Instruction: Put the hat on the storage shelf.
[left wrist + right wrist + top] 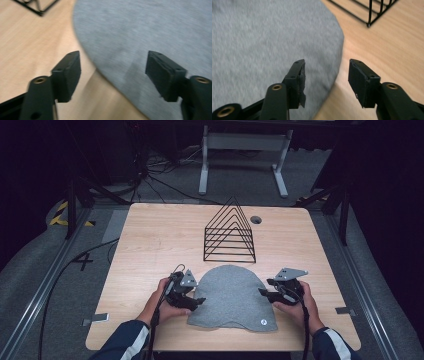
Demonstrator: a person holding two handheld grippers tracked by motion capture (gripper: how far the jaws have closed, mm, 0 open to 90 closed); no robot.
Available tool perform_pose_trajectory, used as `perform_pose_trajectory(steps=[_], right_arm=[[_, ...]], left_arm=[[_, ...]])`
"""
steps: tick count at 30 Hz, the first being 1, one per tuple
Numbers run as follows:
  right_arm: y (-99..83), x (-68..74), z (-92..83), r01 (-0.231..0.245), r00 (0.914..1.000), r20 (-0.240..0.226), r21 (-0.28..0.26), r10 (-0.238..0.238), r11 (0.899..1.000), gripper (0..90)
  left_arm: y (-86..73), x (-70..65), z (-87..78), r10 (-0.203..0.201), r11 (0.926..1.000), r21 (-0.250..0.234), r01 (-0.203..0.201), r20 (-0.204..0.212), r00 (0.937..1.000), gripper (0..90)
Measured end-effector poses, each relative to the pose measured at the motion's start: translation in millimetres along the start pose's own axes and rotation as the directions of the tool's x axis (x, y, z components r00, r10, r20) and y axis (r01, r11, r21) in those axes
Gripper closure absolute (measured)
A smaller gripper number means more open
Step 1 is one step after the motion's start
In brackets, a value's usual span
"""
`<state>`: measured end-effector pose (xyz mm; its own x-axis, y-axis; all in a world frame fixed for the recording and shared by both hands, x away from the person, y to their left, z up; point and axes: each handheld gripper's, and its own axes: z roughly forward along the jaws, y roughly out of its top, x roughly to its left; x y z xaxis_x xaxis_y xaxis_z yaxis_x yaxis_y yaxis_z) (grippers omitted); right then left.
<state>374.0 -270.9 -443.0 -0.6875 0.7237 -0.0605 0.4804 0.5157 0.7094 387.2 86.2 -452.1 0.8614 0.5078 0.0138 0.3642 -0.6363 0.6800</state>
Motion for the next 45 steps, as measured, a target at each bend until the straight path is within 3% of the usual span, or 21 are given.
perform_pose_trajectory(steps=[3,6,8,10,14,19,22,27,33,35,36,39,45], right_arm=[[7.7,-2.1,8.7,-0.019,0.9994,-0.028,0.004,0.019,1.0,41.9],[12.1,-2.4,15.9,-0.019,0.9996,-0.019,0.024,0.019,1.0,37.8],[13.4,-4.5,22.9,-0.024,0.9992,-0.031,0.032,0.025,0.999,36.5],[13.2,-6.9,29.0,-0.035,0.9991,-0.022,0.045,0.036,0.998,31.7],[13.1,-7.5,35.4,-0.035,0.9988,-0.033,0.058,0.037,0.998,31.2],[15.2,-2.6,36.3,-0.034,0.999,-0.027,0.062,0.036,0.997,35.1],[18.0,1.3,36.9,-0.019,0.9987,-0.045,0.068,0.022,0.997,43.4],[21.8,3.0,36.7,-0.015,0.9983,-0.055,0.094,0.02,0.995,51.3],[20.7,4.4,35.1,-0.005,0.9958,-0.091,0.079,0.013,0.997,70.8],[19.8,5.0,34.9,-0.013,0.994,-0.107,0.075,0.021,0.997,75.9],[19.4,5.1,35.0,-0.013,0.9935,-0.112,0.074,0.022,0.997,78.5],[19.0,6.5,34.1,-0.009,0.9922,-0.123,0.073,0.018,0.997,82.7],[19.3,8.7,29.6,0.022,0.9933,-0.115,0.08,-0.013,0.997,84.4]], left_arm=[[5.6,11.3,8.9,-0.03,0.9995,0.002,0.03,-0.021,0.9993,25.8],[8.5,17.2,14.7,-0.04,0.9991,0.013,0.04,-0.024,0.9989,23.2],[10.7,20.7,22.4,-0.036,0.9992,0.018,0.037,-0.067,0.9971,22.9],[11.9,23.6,27.9,-0.054,0.9978,0.036,0.056,-0.05,0.9973,22.1],[14.1,27.3,35.5,-0.084,0.9963,0.018,0.084,-0.02,0.9963,19.0],[16.1,22.6,36.1,-0.071,0.9968,0.037,0.071,-0.006,0.9974,16.4],[17.9,19.3,35.7,-0.049,0.9976,0.049,0.048,0.012,0.9987,17.8],[19.9,14.2,31.8,-0.036,0.9979,0.056,0.033,0.037,0.9987,35.7],[20.1,12.4,30.9,-0.028,0.9986,0.046,0.026,0.047,0.9985,53.7],[20.1,11.9,30.4,-0.027,0.9987,0.045,0.024,0.062,0.9977,63.4],[20.5,11.5,30.1,-0.002,0.999,0.045,-0.002,0.091,0.9959,69.1],[21.7,8.8,29.8,0.021,0.9981,0.056,-0.027,0.107,0.994,81.0],[24.1,4.2,27.7,0.041,0.9963,0.071,-0.048,0.098,0.9944,83.4]])
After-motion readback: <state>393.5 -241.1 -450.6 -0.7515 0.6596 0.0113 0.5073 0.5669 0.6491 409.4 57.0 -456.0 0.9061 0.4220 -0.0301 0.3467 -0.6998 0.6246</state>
